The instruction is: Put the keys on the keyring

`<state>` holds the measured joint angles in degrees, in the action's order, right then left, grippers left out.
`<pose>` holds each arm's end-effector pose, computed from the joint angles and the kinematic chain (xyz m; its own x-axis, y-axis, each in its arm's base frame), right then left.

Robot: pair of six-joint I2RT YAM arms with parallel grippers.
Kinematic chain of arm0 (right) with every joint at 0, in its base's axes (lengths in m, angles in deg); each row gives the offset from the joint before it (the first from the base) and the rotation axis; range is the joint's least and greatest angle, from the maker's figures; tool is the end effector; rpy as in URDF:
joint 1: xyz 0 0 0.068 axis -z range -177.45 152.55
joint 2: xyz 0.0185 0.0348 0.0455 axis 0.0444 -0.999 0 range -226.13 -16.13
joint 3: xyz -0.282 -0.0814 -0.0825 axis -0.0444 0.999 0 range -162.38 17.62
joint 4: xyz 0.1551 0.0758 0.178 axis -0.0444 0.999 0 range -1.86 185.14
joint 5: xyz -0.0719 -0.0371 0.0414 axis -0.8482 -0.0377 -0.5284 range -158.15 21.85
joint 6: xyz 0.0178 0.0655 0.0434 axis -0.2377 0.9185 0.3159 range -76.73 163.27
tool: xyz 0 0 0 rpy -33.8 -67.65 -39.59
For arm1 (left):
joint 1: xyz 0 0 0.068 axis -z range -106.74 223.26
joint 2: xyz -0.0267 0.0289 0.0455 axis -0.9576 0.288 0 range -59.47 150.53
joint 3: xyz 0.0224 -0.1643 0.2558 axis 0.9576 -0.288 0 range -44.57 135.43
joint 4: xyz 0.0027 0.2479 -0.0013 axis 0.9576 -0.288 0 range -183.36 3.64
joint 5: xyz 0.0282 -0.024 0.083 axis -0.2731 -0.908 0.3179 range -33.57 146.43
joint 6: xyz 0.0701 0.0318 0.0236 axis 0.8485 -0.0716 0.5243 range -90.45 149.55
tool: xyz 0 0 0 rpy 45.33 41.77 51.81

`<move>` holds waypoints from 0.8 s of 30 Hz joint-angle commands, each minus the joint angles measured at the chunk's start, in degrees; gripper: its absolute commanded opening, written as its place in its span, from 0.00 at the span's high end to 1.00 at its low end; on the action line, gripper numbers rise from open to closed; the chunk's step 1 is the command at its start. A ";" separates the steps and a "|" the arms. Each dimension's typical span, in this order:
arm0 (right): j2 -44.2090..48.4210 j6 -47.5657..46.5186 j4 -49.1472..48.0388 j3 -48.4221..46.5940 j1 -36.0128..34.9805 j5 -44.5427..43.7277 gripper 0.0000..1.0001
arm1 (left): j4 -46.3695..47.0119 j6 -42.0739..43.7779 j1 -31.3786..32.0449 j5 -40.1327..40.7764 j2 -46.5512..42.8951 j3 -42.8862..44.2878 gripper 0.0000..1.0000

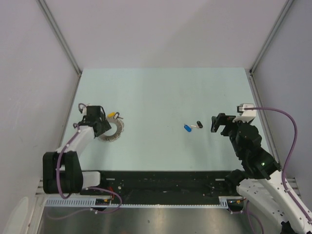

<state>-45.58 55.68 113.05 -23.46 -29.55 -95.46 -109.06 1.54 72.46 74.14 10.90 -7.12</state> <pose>0.1078 0.0300 0.3337 -0.2101 0.0936 -0.9732 -0.0498 0.9931 0.1062 0.2251 0.0243 0.2025 -0.6416 -0.4564 -0.6165 -0.5510 0.8334 -0.0436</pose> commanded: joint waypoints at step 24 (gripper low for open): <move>5.81 -0.54 -3.02 0.83 -0.42 2.17 0.00 | 2.12 -19.95 18.52 -22.37 16.11 6.83 0.45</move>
<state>-40.38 55.28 112.11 -22.56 -30.10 -94.15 -108.25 -7.24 82.58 63.04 24.61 -1.72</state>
